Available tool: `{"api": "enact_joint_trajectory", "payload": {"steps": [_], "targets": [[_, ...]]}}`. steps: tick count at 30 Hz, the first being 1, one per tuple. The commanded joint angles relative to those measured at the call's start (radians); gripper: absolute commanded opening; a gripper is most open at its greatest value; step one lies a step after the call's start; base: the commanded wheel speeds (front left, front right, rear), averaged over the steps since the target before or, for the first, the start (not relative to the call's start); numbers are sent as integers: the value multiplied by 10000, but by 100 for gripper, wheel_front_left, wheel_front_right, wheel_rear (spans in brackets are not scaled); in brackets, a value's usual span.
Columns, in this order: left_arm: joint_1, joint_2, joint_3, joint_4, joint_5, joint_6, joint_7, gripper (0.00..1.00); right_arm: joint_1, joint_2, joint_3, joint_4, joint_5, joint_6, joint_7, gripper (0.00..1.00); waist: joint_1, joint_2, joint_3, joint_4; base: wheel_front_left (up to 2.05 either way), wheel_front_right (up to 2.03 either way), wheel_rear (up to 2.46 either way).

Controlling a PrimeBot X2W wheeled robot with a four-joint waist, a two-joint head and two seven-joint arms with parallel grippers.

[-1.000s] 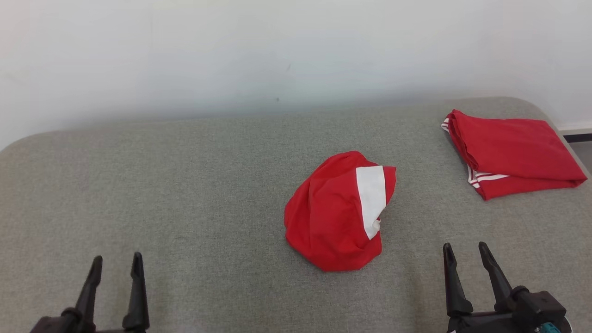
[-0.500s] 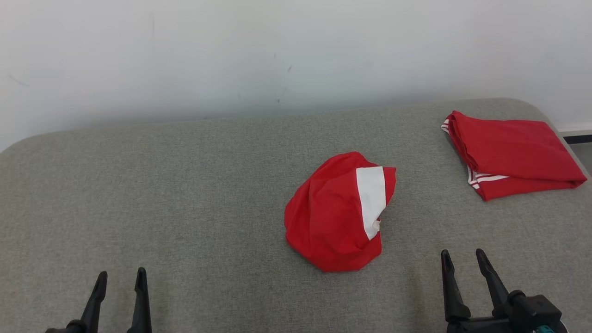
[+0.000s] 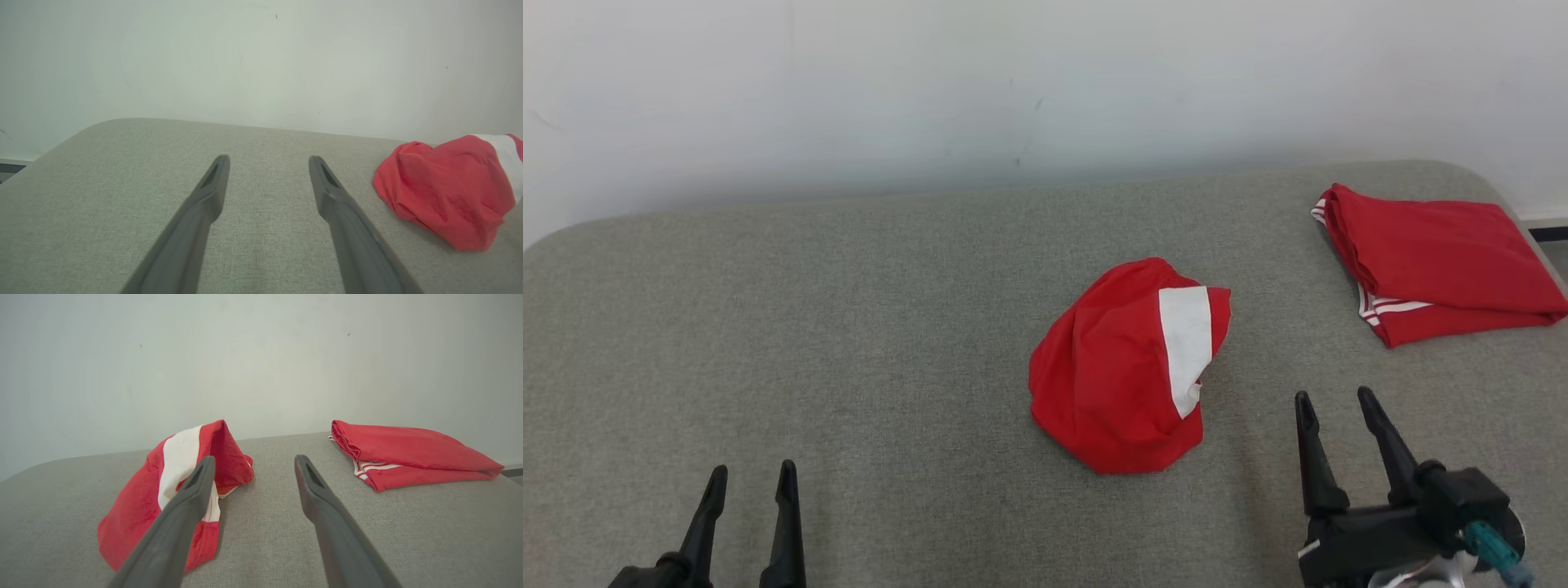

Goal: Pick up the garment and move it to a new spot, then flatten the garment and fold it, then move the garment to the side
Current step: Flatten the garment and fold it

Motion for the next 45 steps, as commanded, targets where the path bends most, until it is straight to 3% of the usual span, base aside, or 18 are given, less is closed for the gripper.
{"api": "enact_joint_trajectory", "payload": {"steps": [1, 10, 23, 24, 26, 34, 45], "targets": [[-207, -39, -49, 16, 39, -38, -3, 100, -554, -246, 83, 165, -51, -30, 25, 100, 0, 0, 187, 113, 0, 0, 0], [-641, -105, -402, 170, 40, -55, -3, 100, -2707, -746, 186, 1186, 443, -30, 687, 100, 0, 0, 644, 586, 0, 0, 0], [-965, -154, -676, 419, -107, -55, -3, 100, -3950, -496, 925, 3594, 2026, -29, 1557, 100, 0, 0, 914, 1333, 0, 0, 0], [-975, -145, -686, 431, -118, -56, -3, 100, -4021, -478, 987, 3710, 2166, -30, 1481, 44, 0, 0, 928, 1366, 0, 0, 0], [-1012, -127, -721, 468, -131, -56, -4, 100, -4148, -541, 1141, 3913, 2262, -30, 1250, 0, 0, 0, 945, 1430, 0, 0, 0], [-977, -58, -869, 666, -145, -57, -4, 100, -4631, -650, 2386, 4041, 1895, -30, 278, 0, 0, 0, 696, 1653, 0, 0, 0], [-650, -97, -828, 779, -232, -58, -4, 100, -4349, -130, 6458, 4036, 1449, -30, 120, 0, 0, 0, 399, 1982, 0, 0, 0]]}}
